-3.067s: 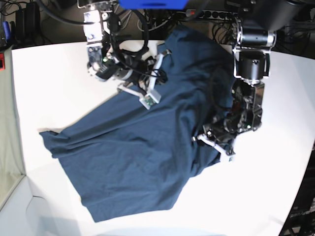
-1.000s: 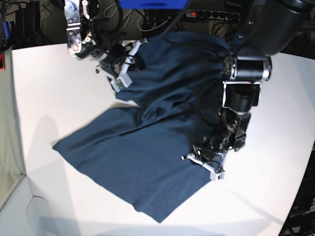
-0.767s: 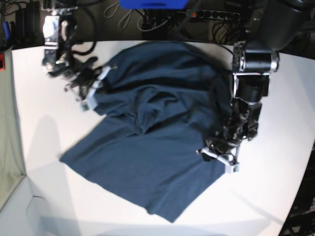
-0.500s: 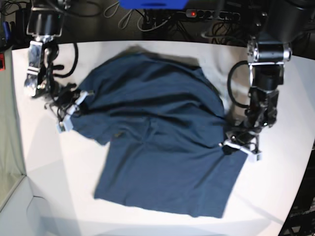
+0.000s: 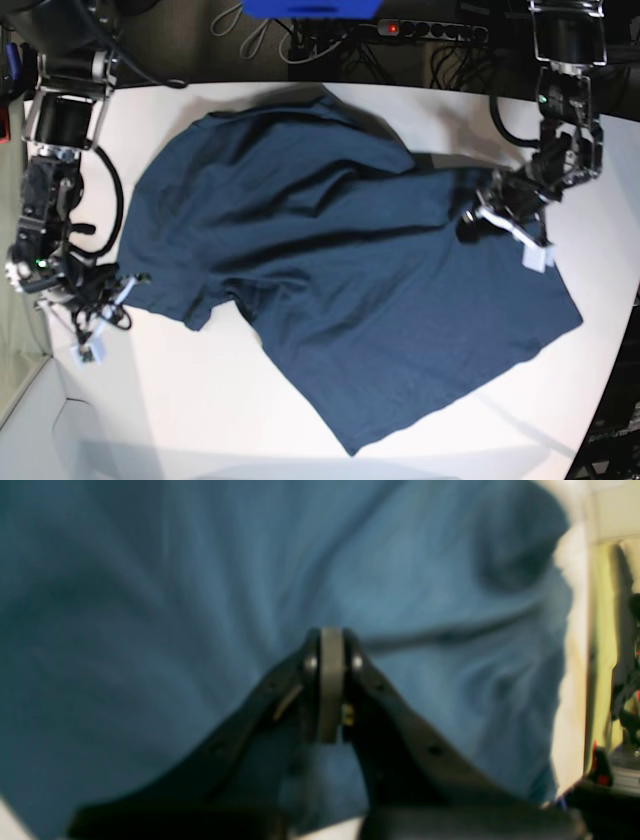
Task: Layout the t-shirt on the table in an organized manner, then fold the t-shirt properly
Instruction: 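Regrasp the shirt edges with both grippers and pull them outward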
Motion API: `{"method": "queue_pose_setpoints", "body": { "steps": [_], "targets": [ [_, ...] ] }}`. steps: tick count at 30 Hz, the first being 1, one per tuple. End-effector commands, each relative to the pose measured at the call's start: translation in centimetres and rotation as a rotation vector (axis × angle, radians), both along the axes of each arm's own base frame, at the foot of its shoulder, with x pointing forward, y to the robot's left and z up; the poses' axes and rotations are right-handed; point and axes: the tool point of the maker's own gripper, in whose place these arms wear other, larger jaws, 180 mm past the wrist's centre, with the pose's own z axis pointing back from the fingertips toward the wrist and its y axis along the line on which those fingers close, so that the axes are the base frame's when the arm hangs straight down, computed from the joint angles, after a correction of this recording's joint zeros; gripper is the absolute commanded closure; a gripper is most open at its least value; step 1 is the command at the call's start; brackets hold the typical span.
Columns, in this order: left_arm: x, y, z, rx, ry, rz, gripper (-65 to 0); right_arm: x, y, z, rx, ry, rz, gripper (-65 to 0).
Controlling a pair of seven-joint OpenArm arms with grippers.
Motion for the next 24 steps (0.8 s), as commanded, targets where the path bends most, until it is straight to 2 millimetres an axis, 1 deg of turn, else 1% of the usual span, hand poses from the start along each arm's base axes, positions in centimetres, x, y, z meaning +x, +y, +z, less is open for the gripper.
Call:
{"method": "queue_pose_setpoints", "body": {
  "steps": [1,2,4,5,7,8,10,11,14,17,19,20,24],
  "targets": [
    [2.1,1.0,3.0,-0.010,-0.097,0.036,-0.4,-0.4,-0.2,1.6,-0.039,-0.016,0.006,0.0],
    [2.4,1.2,3.3,-0.015,-0.109,0.047,-0.4,-1.2,0.8,2.1,-0.052,-0.014,0.019,0.0],
    [3.8,2.1,4.4,-0.008,-0.138,0.072,-0.4,-3.7,3.0,2.3,-0.058,0.001,0.038,0.0],
    [4.2,2.5,4.0,0.005,-0.129,0.082,-0.4,-5.0,3.8,1.9,-0.057,0.017,0.045,0.0],
    [5.6,3.7,3.0,0.056,-0.105,0.105,-0.4,-7.8,6.4,0.3,-0.017,0.060,0.070,0.0],
    [6.4,3.9,2.6,0.071,-0.094,0.114,-0.4,-9.0,7.7,-0.5,0.010,0.078,0.081,0.0],
    [7.7,3.9,0.8,0.095,-0.039,0.133,-0.4,-12.0,10.2,-3.0,0.061,0.153,0.107,0.0],
    [8.3,4.1,-0.1,0.115,-0.014,0.136,-0.4,-13.3,11.1,-4.1,0.079,0.187,0.121,0.0],
    [10.9,4.3,-1.0,0.165,-0.009,0.168,-0.4,-15.7,13.4,-6.3,0.133,0.234,0.156,0.0],
    [12.7,4.7,-1.3,0.210,-0.038,0.201,-0.4,-16.9,14.1,-8.1,0.175,0.242,0.162,0.0],
    [13.5,5.3,-1.5,0.246,-0.044,0.218,-0.4,-17.4,13.3,-9.8,0.174,0.270,0.155,0.0],
    [13.4,5.5,-2.1,0.256,-0.033,0.221,-0.4,-17.5,12.7,-10.8,0.171,0.286,0.152,0.0],
    [12.5,6.3,-4.0,0.270,-0.005,0.245,-0.4,-16.6,10.0,-13.6,0.152,0.325,0.129,0.0]
  ]
}}
